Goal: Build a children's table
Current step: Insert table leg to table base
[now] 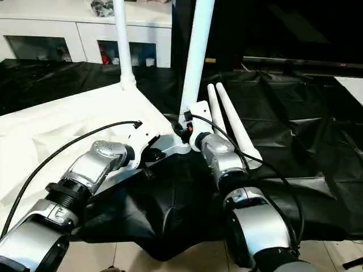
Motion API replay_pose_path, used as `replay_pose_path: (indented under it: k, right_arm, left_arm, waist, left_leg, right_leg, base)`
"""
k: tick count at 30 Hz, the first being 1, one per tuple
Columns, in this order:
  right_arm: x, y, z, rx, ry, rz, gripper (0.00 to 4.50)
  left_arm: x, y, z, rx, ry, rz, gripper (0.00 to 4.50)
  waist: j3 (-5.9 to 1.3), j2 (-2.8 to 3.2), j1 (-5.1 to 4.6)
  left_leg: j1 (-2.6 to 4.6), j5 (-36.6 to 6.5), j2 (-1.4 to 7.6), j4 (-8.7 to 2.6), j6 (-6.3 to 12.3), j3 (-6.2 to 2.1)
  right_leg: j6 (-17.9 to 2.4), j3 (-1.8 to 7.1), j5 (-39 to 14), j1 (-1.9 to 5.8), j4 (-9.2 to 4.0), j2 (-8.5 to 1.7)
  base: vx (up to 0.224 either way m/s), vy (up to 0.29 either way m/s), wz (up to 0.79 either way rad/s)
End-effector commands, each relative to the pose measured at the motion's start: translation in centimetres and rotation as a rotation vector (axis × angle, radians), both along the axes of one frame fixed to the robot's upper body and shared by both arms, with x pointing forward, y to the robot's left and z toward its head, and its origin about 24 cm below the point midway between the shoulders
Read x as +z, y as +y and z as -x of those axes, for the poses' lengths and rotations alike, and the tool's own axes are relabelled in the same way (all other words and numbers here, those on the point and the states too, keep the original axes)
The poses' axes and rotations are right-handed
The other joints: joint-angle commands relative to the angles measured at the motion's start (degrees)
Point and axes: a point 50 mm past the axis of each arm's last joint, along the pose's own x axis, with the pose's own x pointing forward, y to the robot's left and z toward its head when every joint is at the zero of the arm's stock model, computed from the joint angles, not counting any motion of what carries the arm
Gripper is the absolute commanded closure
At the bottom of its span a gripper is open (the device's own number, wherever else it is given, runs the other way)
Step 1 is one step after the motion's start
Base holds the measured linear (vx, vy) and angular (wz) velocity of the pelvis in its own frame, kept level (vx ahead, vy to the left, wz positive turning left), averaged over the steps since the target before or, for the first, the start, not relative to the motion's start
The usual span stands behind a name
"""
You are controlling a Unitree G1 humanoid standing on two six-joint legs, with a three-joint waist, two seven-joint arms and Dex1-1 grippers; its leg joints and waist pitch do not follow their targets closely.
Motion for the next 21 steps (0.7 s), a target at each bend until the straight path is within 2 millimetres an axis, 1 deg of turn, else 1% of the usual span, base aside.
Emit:
replay_pose_path:
  k: [1, 2, 4, 6, 7, 8, 9, 12, 13, 14, 16, 17, 18, 19, 21]
  right_arm:
    - [-5.5, 3.1, 3.8, 0.120, 0.269, 0.003, 2.59]
    - [-5.4, 3.1, 3.7, 0.117, 0.269, -0.015, 2.59]
    - [-5.1, 3.1, 3.5, 0.113, 0.264, -0.036, 1.89]
    - [-4.9, 3.1, 3.3, 0.110, 0.260, -0.057, 1.89]
    - [-4.7, 3.1, 3.3, 0.110, 0.261, -0.067, 1.89]
    - [-4.6, 3.2, 3.1, 0.109, 0.254, -0.075, 1.73]
    - [-4.5, 3.2, 3.1, 0.110, 0.253, -0.077, 1.46]
    - [-3.8, 3.3, 2.8, 0.125, 0.228, -0.104, 1.37]
    - [-3.7, 3.3, 2.7, 0.131, 0.219, -0.111, 1.25]
    - [-3.5, 3.3, 2.6, 0.134, 0.212, -0.115, 1.10]
    - [-3.1, 3.3, 2.4, 0.150, 0.191, -0.123, 1.02]
    - [-3.0, 3.2, 2.4, 0.156, 0.186, -0.125, 0.92]
    - [-2.7, 3.1, 2.3, 0.175, 0.169, -0.128, 0.81]
    - [-2.7, 3.1, 2.3, 0.175, 0.169, -0.128, 0.81]
    - [-2.0, 2.6, 2.0, 0.225, 0.122, -0.121, 0.81]
  left_arm:
    - [1.6, -0.4, -1.2, 0.069, -0.094, -0.015, 4.50]
    - [1.7, -0.5, -1.2, 0.058, -0.093, -0.005, 4.50]
    - [1.7, -0.6, -1.1, 0.049, -0.091, 0.001, 4.50]
    - [1.7, -0.6, -1.1, 0.046, -0.090, 0.003, 4.50]
    - [1.7, -0.5, -1.0, 0.045, -0.089, 0.004, 4.50]
    - [1.7, -0.5, -1.0, 0.041, -0.090, 0.010, 4.50]
    - [1.8, -0.5, -1.0, 0.039, -0.090, 0.012, 4.50]
    - [2.0, -0.5, -0.8, -0.004, -0.105, 0.031, 4.50]
    - [2.0, -0.5, -0.7, -0.011, -0.103, 0.035, 4.50]
    - [2.0, -0.5, -0.6, -0.024, -0.107, 0.036, 4.50]
    - [2.1, -0.4, -0.3, -0.056, -0.111, 0.039, 4.50]
    - [2.1, -0.3, -0.2, -0.063, -0.111, 0.039, 4.50]
    - [2.0, -0.2, 0.0, -0.081, -0.110, 0.042, 4.50]
    - [2.0, -0.2, 0.0, -0.081, -0.110, 0.042, 4.50]
    - [2.0, 0.1, 0.4, -0.103, -0.105, 0.046, 4.50]
  waist:
    - [-2.26, 0.66, -0.04]
    - [-2.25, 0.69, -0.05]
    - [-2.23, 0.67, -0.06]
    - [-2.24, 0.71, -0.08]
    - [-2.31, 0.96, -0.22]
    - [-2.26, 0.87, -0.34]
    - [-2.40, 0.77, -0.48]
    - [-2.38, 0.83, -0.60]
    - [-2.42, 1.00, -0.64]
    - [-2.49, 0.91, -0.57]
    - [-2.52, 0.93, -0.68]
    - [-2.57, 0.96, -0.72]
    - [-2.58, 1.00, -0.73]
    - [-2.62, 1.00, -0.79]
    - [-2.74, 1.07, -0.87]
  left_leg:
    - [0.87, -22.66, 1.03, -4.43, -2.11, -0.41]
    - [0.88, -23.01, 0.99, -4.44, -2.13, -0.42]
    - [0.88, -23.18, 1.01, -4.49, -2.09, -0.46]
    - [0.84, -23.16, 1.04, -4.55, -2.10, -0.48]
    - [0.63, -22.67, 1.04, -4.66, -2.22, -0.61]
    - [0.53, -22.72, 1.03, -4.73, -2.20, -0.60]
    - [0.48, -22.13, 0.98, -4.64, -2.07, -0.56]
    - [0.49, -21.41, 1.01, -4.59, -1.72, -0.46]
    - [0.48, -21.17, 1.00, -4.55, -1.65, -0.39]
    - [0.43, -20.21, 1.00, -4.49, -1.46, -0.33]
    - [0.13, -18.90, 1.01, -4.50, -1.16, -0.34]
    - [0.07, -18.08, 1.07, -4.50, -1.08, -0.34]
    - [0.16, -17.67, 1.08, -4.46, -0.86, -0.28]
    - [0.13, -17.32, 1.06, -4.44, -0.77, -0.25]
    - [0.14, -15.29, 1.10, -4.31, -0.26, -0.16]
  right_leg:
    - [-9.40, 2.22, -18.40, 0.60, -5.96, -2.96]
    - [-9.21, 2.22, -18.95, 0.57, -6.02, -2.96]
    - [-9.00, 2.25, -19.63, 0.52, -6.14, -3.05]
    - [-8.96, 2.25, -19.90, 0.48, -6.24, -3.11]
    - [-9.01, 2.19, -18.96, 0.70, -6.02, -3.05]
    - [-8.95, 2.14, -18.65, 0.73, -6.06, -2.94]
    - [-9.21, 2.13, -17.38, 0.81, -5.94, -2.90]
    - [-9.93, 2.17, -16.07, 0.72, -5.87, -2.88]
    - [-10.15, 2.21, -15.36, 0.74, -5.87, -2.86]
    - [-10.48, 2.22, -14.15, 0.83, -5.75, -2.87]
    - [-10.80, 2.17, -12.70, 1.09, -5.52, -2.86]
    - [-11.06, 2.13, -11.44, 1.19, -5.38, -2.87]
    - [-11.46, 2.12, -10.42, 1.17, -5.33, -2.81]
    - [-11.64, 2.11, -9.77, 1.24, -5.25, -2.78]
    - [-12.42, 2.07, -6.13, 1.41, -4.93, -2.64]
  base:
    - [0.000, 0.000, 0.00]
    - [0.000, 0.000, 0.00]
    - [0.000, 0.000, 0.00]
    - [0.000, 0.000, 0.00]
    - [0.000, 0.000, 0.00]
    - [0.000, 0.000, 0.00]
    - [0.000, 0.000, 0.00]
    - [0.000, 0.000, 0.00]
    - [0.000, 0.000, 0.00]
    - [0.000, 0.000, 0.00]
    - [0.000, 0.000, 0.00]
    - [0.000, 0.000, 0.00]
    - [0.000, 0.000, 0.00]
    - [0.000, 0.000, 0.00]
    - [0.000, 0.000, 0.00]
